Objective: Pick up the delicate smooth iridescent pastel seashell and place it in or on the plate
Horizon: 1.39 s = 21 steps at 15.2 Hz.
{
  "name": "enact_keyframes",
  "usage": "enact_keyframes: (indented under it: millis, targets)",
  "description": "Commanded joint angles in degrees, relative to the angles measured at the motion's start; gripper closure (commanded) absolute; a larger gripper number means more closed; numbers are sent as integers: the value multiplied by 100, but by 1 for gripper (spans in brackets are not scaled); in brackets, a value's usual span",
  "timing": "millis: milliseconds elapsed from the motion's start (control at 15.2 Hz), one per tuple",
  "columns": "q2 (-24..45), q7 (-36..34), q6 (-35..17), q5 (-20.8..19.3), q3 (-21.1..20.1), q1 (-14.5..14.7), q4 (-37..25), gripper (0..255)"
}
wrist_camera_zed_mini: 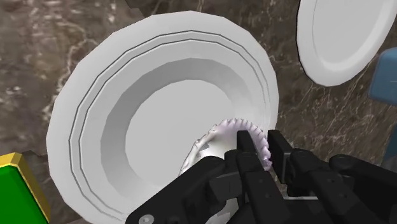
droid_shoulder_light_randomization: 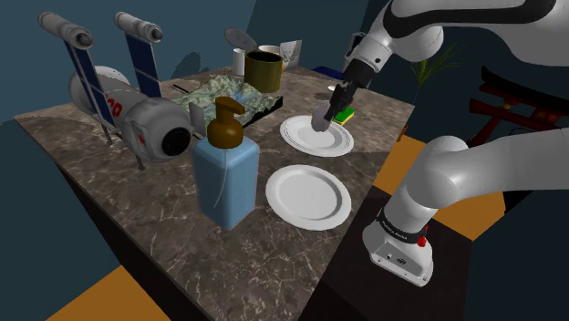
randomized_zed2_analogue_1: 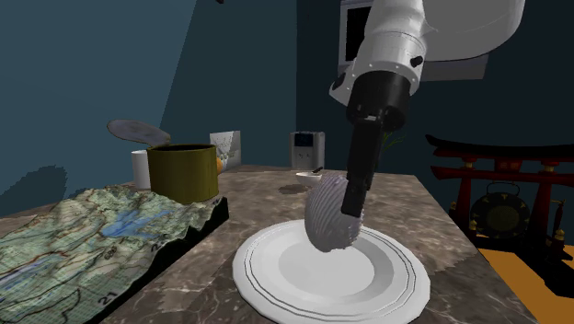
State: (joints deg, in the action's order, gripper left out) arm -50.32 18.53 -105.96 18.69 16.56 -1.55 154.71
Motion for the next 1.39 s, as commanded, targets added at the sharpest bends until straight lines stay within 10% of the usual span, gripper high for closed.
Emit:
enact_keyframes:
  millis: [0, 594, 660, 1320]
  targets:
    - [20, 76, -166, 8, 16, -4, 160, 255]
    - [41, 131, -270, 14, 30, -9, 256, 255]
    - [42, 129, -267, 14, 29, -8, 251, 0]
    - [3, 89, 479, -207, 222, -132, -405, 0]
